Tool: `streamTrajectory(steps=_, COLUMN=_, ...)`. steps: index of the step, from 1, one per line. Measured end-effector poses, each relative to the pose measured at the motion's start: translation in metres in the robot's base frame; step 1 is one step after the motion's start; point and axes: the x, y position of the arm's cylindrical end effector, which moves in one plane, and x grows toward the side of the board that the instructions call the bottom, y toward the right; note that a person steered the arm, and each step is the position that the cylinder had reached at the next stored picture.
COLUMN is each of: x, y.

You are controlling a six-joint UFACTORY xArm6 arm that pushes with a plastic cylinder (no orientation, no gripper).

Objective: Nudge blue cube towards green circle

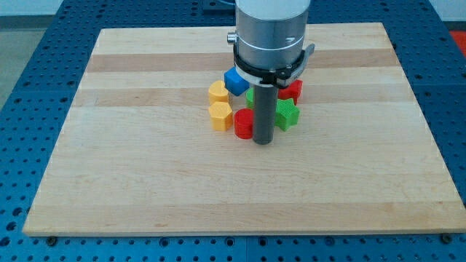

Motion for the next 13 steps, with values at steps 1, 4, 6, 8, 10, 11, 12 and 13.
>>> streamTrajectory(steps=1, x=0.0, y=0.0)
streamTrajectory(steps=4, x=0.008, y=-0.014)
streamTrajectory(steps=6, x=0.009, y=-0.061)
streamTrajectory(steps=8, x=-0.009, y=-0.086)
streamTrajectory(steps=10, x=-0.019, y=-0.109)
streamTrajectory(steps=11, x=-0.076, y=-0.123)
streamTrajectory(steps=12, x=-0.109, y=-0.124)
streamTrajectory(steps=13, x=-0.114, y=-0.107)
